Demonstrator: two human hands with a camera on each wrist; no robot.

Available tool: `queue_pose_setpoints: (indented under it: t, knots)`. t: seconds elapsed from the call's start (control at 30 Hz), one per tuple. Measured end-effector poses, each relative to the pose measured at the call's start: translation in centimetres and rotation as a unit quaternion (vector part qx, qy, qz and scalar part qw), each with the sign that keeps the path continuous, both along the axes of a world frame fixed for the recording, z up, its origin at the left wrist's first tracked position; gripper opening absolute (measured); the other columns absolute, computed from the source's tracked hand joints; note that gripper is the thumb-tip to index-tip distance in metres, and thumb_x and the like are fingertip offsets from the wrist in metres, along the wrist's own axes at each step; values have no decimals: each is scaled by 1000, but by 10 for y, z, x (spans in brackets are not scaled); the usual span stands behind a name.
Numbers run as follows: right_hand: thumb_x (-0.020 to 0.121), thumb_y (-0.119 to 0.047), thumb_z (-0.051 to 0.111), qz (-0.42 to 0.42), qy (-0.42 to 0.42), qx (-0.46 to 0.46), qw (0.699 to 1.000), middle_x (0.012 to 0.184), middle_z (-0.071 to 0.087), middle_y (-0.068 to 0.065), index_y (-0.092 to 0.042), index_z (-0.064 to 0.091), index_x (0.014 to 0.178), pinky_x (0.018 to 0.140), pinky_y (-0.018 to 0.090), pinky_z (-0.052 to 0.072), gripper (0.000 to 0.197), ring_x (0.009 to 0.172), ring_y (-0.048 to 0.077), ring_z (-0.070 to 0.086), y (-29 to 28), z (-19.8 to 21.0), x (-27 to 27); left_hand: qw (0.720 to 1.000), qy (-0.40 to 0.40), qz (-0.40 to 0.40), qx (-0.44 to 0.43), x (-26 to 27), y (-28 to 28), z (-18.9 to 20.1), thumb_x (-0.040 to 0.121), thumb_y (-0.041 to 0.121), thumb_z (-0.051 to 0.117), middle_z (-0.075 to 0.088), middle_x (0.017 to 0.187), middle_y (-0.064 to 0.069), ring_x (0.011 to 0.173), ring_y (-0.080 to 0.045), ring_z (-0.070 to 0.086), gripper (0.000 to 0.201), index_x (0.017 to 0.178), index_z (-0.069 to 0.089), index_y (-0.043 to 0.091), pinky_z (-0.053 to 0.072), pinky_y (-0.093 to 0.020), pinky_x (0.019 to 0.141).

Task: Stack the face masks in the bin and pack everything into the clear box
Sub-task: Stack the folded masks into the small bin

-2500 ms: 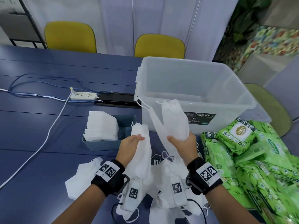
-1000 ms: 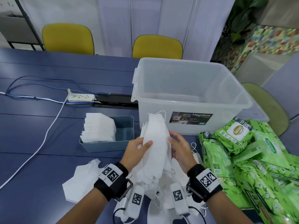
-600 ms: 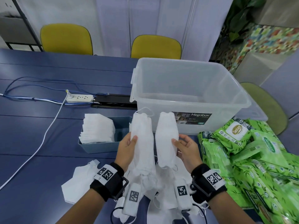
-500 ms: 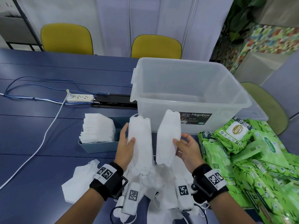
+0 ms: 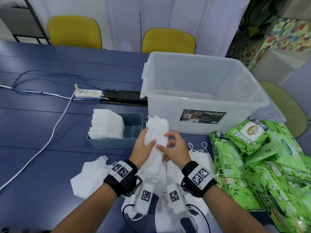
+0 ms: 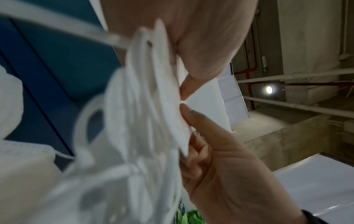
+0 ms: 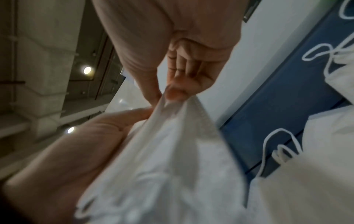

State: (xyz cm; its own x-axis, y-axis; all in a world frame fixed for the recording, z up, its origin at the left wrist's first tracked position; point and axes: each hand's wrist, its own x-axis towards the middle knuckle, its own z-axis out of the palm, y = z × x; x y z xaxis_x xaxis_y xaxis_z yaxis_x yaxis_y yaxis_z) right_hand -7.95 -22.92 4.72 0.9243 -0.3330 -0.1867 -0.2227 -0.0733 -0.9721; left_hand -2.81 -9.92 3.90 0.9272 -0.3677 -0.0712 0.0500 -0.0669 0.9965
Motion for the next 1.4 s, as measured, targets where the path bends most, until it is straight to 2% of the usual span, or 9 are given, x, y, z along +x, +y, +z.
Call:
queue_pose_setpoints:
  t: [0.13,0.3,0.43,0.57,0.7,0.87,1.1,1.23,1.4]
  knots:
    - [80,-22,75,18,-12,-98,995,51,44,-3,-22,53,90,47,20,37,25,44,8,39,-3,-10,5,998,-62,28,6,9,20,-2,89,-3,55,40,136,12,122,0,40,56,138,33,14,33,-8,101]
    - [84,-19,68,102,39,-239,965,52,44,-7,-20,56,79,56,24,43,13,46,4,40,-7,-34,-1,990,-97,101,28,25,51,4,91,-5,51,57,120,3,101,21,49,28,112,59,12,33,0,91]
    - [75,-23,71,366,97,-392,838,102,51,-1,-21,58,109,87,33,44,36,94,18,51,13,-55,-9,988,-79,128,25,31,71,8,92,-4,50,60,115,4,102,11,51,25,108,63,11,34,2,85]
    - [70,-38,74,479,55,-560,674,144,31,9,-17,41,138,110,47,25,78,134,28,28,43,-70,-8,987,-79,134,30,31,79,10,92,-4,50,61,118,1,107,-2,53,26,108,64,11,35,1,87]
    - [72,-43,76,537,95,-550,633,160,3,6,-25,9,153,115,57,0,107,147,24,0,59,-81,2,987,-73,142,29,30,84,8,92,-4,50,61,119,1,107,-1,53,26,109,64,11,36,0,86]
    - [72,-44,79,556,105,-586,580,154,21,6,-23,15,151,112,49,23,104,139,26,22,71,-65,17,986,-64,148,31,31,91,10,93,-3,50,60,119,4,106,9,51,26,110,64,11,34,4,83]
    - [75,-39,72,495,89,-533,680,128,48,2,-25,48,133,93,39,32,64,115,23,51,54,-71,27,985,-66,155,35,33,103,10,93,-3,49,60,118,5,107,8,51,27,111,64,11,34,4,85]
    - [82,-38,70,408,80,-408,813,129,51,-2,-25,61,123,103,35,34,44,118,19,51,22,-60,29,984,-75,155,47,36,105,7,92,-3,49,61,116,7,105,14,50,28,110,64,11,34,4,87]
    - [83,-31,73,271,53,-342,898,123,60,2,-9,67,115,90,20,35,39,112,19,56,-19,-40,23,986,-85,135,49,39,94,3,93,-3,49,61,114,8,97,24,49,27,108,64,14,33,5,84]
